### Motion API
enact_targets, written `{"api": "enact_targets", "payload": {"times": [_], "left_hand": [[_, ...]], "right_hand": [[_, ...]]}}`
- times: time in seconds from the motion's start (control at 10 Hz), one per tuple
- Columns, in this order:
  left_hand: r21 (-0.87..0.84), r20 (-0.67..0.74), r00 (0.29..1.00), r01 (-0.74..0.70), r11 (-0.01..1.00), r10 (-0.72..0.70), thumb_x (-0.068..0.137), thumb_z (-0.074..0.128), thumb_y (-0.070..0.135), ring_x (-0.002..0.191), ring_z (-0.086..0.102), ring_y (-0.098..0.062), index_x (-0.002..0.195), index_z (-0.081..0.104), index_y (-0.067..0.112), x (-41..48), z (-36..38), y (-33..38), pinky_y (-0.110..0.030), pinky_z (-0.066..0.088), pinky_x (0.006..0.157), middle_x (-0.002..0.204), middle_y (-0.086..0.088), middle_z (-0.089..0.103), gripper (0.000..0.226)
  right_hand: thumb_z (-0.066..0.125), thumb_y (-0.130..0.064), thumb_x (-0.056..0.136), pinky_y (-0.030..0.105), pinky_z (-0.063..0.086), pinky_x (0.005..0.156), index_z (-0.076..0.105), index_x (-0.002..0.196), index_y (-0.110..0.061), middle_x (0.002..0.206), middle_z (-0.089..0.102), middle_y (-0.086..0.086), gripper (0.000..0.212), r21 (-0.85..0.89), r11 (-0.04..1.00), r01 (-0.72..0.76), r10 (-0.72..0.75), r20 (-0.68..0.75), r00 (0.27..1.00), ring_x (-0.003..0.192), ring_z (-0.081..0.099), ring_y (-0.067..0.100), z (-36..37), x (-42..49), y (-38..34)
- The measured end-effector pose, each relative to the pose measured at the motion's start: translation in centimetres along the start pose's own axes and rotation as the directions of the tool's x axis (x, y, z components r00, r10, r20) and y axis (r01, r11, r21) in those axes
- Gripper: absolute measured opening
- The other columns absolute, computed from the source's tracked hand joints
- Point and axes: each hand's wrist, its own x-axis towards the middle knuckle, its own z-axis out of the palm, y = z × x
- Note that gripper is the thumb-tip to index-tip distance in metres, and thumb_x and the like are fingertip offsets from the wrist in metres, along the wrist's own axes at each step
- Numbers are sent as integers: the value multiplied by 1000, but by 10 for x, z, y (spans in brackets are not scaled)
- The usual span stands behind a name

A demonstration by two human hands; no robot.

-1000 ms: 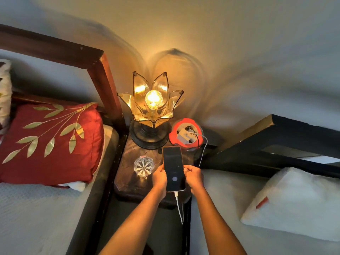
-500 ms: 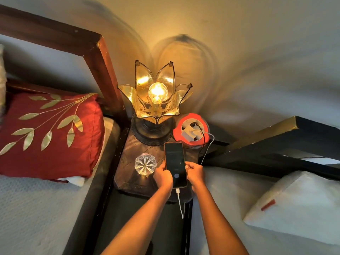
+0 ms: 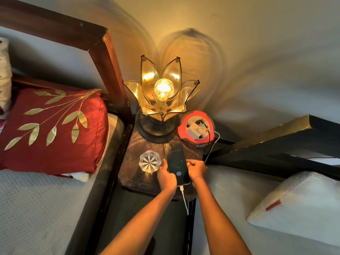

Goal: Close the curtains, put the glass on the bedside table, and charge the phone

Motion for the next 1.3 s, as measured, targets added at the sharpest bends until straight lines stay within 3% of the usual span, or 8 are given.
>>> {"api": "enact_targets", "payload": {"times": [0.1, 0.3, 0.6, 0.7, 0.9, 1.1, 1.2, 1.3], "left_hand": [[83, -17, 999, 30, 996, -29, 83, 37, -12, 129, 38, -30, 143, 36, 16, -4, -1, 3, -41, 34, 110, 137, -17, 42, 66], [173, 26, 995, 92, 981, -98, 88, 45, -5, 130, 28, -32, 147, 25, 13, -13, 1, 19, -35, 26, 110, 141, -17, 27, 65], [209, 52, 991, 112, 971, -126, 89, 45, 2, 128, 31, -32, 145, 27, 7, -20, 0, 22, -38, 31, 110, 140, -15, 27, 59], [212, 61, 992, 94, 973, -109, 88, 46, 3, 121, 40, -30, 137, 36, 2, -24, -2, 22, -37, 37, 105, 133, -17, 35, 50], [219, 104, 991, 59, 974, -83, 86, 46, 2, 118, 45, -30, 135, 36, 0, -33, -7, 25, -37, 40, 103, 131, -19, 35, 49], [228, 192, 980, -91, 969, 47, 89, 40, -6, 112, 44, -20, 141, 27, -2, -53, -14, 28, -23, 35, 99, 137, -16, 32, 54], [252, 269, 948, -241, 937, 171, 86, 39, -11, 133, 31, -22, 145, 19, 0, -69, -22, 36, -23, 22, 109, 145, -15, 27, 64], [292, 292, 897, -413, 863, 331, 84, 41, -6, 132, 32, -24, 143, 26, 1, -80, -27, 44, -24, 22, 110, 142, -16, 35, 61]], "right_hand": [[56, -4, 88, 30, 50, 88, 72, 103, -6, 107, 71, 12, 22, -62, 998, -6, 3, -40, 999, 102, 64, 29, 2, -3, -5], [52, -3, 90, 29, 47, 91, 69, 109, -3, 114, 68, 14, 25, -138, 990, 15, -20, -40, 999, 111, 58, 31, -3, -9, -13], [43, 1, 93, 33, 49, 91, 65, 115, -3, 120, 65, 15, 32, -203, 977, 60, -59, 9, 998, 111, 58, 32, -7, -21, -15], [45, 4, 89, 35, 51, 85, 67, 112, -1, 114, 66, 20, 32, -271, 955, 122, -107, 70, 992, 105, 61, 35, -8, -26, -16], [48, 3, 85, 35, 48, 90, 64, 113, -2, 117, 63, 22, 33, -409, 894, 184, -118, 182, 976, 108, 59, 36, -14, -31, -17], [48, 5, 87, 35, 46, 97, 52, 127, -4, 128, 56, 20, 41, -484, 845, 226, -130, 223, 966, 118, 54, 34, -27, -44, -19], [47, 7, 88, 33, 42, 102, 43, 137, -6, 137, 51, 14, 51, -445, 844, 300, -238, 190, 952, 126, 49, 29, -35, -56, -21], [43, -2, 93, 35, 38, 107, 39, 140, -6, 141, 47, 13, 47, -443, 809, 387, -367, 133, 921, 131, 43, 27, -39, -53, -18]]}}
